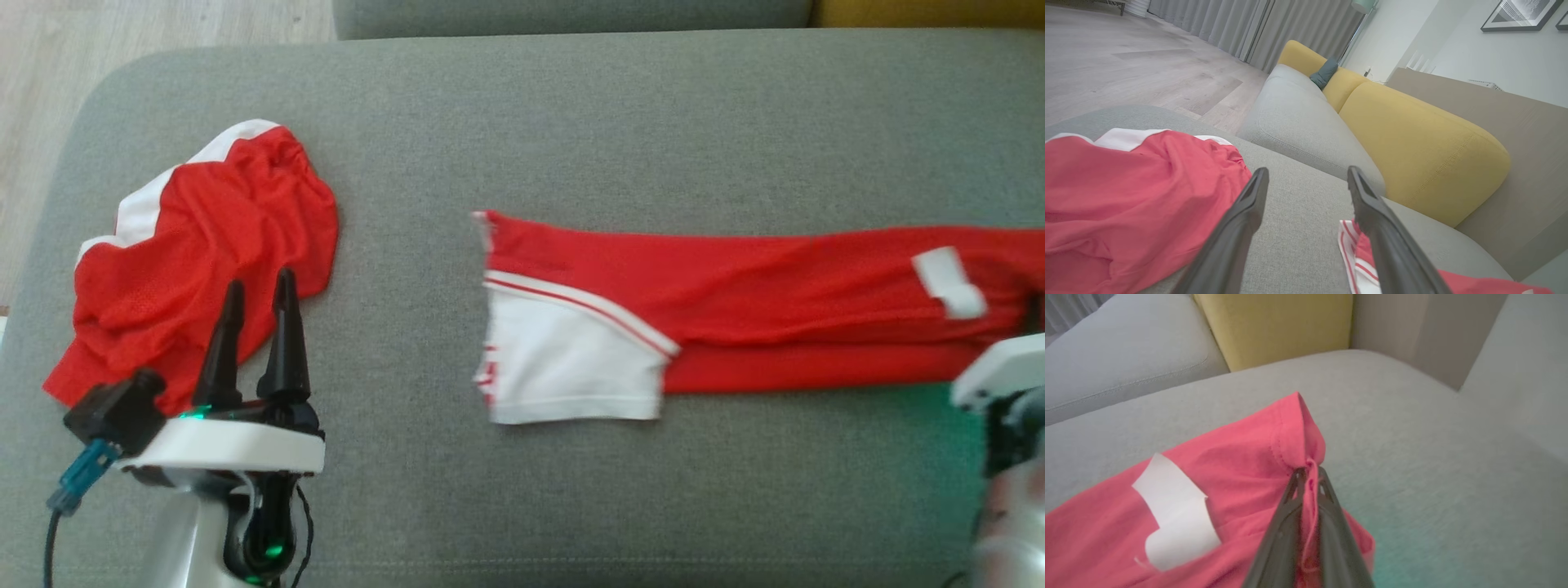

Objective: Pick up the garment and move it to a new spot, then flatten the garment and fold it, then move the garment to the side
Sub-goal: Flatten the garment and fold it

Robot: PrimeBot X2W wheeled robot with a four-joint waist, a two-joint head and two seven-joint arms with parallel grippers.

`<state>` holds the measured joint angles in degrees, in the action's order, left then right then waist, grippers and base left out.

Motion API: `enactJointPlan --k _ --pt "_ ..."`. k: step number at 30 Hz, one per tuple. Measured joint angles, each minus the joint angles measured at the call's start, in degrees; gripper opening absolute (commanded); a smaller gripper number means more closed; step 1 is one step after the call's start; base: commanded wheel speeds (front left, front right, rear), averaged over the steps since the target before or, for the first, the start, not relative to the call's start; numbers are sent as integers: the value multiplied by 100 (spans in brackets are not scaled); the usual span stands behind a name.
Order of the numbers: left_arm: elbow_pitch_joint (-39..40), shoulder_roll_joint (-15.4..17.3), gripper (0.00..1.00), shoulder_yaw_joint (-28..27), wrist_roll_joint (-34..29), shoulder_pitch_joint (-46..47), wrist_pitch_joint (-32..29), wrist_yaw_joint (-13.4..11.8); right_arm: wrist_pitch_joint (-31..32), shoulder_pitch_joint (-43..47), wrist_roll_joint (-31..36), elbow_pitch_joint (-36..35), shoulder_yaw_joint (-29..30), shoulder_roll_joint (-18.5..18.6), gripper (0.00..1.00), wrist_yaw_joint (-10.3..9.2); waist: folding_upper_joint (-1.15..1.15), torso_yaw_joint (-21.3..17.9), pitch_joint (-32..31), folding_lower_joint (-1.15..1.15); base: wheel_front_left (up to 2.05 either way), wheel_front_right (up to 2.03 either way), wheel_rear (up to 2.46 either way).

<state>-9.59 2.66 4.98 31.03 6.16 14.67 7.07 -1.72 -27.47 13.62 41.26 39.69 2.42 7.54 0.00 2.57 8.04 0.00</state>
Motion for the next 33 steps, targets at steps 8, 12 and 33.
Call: enactJointPlan --k 8,12,33 --pt "0 -1 100 -14 112 -25 0 -3 275 -8 66 -643 172 4 0 0 0 -22 -156 0 0 0 0" --pt "0 -3 100 -9 182 -49 0 -27 378 -8 -753 -524 -472 3 0 0 0 -29 -284 0 0 0 0" --pt "-49 -2 100 164 291 -383 1 -99 -48 595 -5156 -716 -5759 29 0 -1 0 298 -739 0 0 0 0"
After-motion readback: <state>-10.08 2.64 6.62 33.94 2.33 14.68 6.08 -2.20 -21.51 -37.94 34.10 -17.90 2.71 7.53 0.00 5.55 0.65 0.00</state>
